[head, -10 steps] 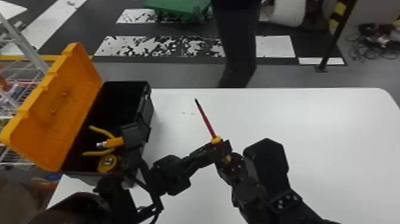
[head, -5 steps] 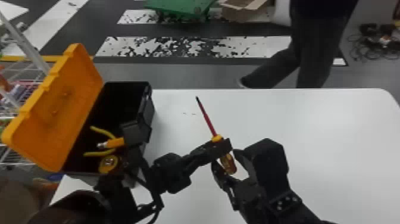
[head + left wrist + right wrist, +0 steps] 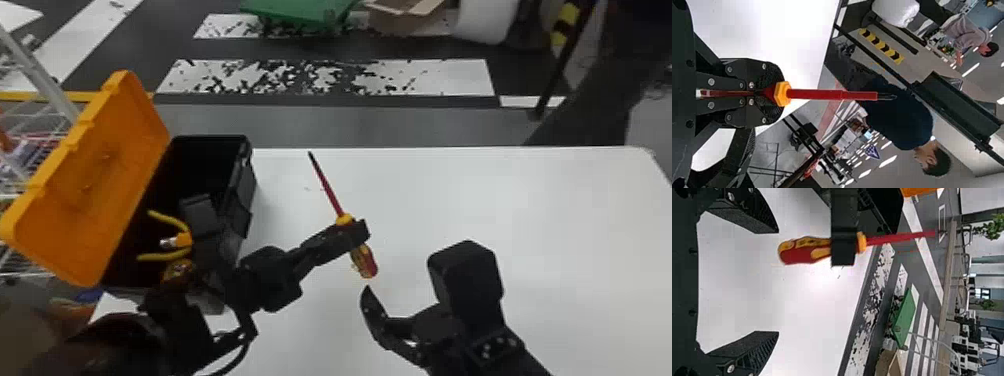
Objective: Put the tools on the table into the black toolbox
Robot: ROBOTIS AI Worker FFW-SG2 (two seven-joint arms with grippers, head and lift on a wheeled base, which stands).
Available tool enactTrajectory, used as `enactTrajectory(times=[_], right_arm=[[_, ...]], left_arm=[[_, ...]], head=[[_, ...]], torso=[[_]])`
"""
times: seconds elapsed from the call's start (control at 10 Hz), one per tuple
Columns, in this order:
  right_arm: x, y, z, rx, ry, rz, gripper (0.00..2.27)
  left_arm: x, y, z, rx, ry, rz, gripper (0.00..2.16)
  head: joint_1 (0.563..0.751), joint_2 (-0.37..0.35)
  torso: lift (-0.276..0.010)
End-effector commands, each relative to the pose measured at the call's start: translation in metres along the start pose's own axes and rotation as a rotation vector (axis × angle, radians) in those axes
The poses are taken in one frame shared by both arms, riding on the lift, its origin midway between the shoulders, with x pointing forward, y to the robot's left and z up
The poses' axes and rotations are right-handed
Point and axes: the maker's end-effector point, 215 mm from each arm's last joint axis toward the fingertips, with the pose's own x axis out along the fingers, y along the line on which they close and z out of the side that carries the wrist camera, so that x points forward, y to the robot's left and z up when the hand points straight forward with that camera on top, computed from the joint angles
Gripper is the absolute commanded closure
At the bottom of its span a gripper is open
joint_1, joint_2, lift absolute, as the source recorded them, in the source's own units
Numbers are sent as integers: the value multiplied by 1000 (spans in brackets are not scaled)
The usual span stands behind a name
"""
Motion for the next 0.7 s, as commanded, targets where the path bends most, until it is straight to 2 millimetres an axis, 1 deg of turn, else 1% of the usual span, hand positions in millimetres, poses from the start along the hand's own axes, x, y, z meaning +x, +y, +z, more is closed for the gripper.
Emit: enactTrajectory(times=[0.0,0.2,0.3,0.5,0.6], right_arm=[[-3,-18,-14,25,15,-26,63],[-4,-41,-24,71,14,-49,66],[-5,-49,-29,87,17,-59,70],[-4,-60,-34,98,15,-72,73],[-3,-65,-37,103,11,-79,76]], left_arm=[[-12,17,17,16,-28,37,2138],[-32,43,40,45,-65,104,2138],[-47,62,54,64,-88,156,2138],[-81,98,81,91,-133,249,2138],[-95,113,89,90,-150,278,2138]], head=[[695,101],[695,106],[695,114],[695,147],[695,180]], torso=[[-75],[-75],[-75],[-75],[-75]])
